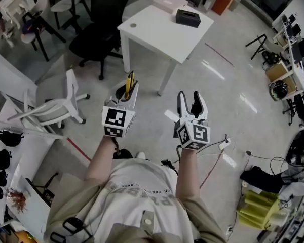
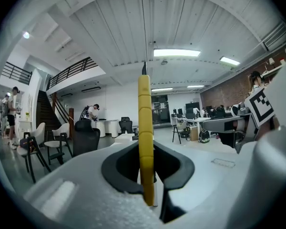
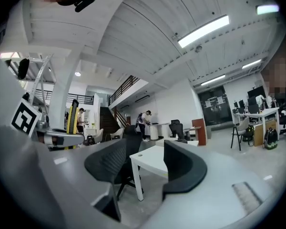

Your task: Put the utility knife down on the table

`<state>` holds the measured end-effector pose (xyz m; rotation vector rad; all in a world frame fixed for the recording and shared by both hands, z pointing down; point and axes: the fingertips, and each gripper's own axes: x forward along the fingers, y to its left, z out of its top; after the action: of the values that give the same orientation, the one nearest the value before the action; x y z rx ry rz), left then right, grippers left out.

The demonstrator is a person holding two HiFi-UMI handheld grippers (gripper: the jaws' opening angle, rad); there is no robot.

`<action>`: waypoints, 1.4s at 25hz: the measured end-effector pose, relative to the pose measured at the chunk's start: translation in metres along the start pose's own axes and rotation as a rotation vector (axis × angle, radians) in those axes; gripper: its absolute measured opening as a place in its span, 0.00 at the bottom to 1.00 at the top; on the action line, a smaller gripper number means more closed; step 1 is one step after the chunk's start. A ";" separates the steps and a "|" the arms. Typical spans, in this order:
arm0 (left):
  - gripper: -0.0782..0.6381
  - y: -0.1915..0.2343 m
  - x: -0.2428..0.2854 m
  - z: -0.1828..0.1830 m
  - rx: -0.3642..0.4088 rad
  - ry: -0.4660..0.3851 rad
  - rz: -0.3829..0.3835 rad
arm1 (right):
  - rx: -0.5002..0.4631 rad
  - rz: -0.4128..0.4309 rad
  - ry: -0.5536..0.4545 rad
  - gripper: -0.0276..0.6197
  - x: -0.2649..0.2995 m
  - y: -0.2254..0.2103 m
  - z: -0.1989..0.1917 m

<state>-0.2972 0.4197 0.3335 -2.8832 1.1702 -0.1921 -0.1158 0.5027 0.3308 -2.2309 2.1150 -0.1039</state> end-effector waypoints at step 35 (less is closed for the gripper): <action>0.18 0.141 0.169 -0.005 0.005 -0.009 -0.101 | -0.037 -0.097 0.051 0.40 0.206 -0.004 -0.032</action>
<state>-0.2753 0.2012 0.3470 -2.9378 1.0222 -0.1843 -0.1040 0.2975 0.3636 -2.3766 2.0490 -0.1291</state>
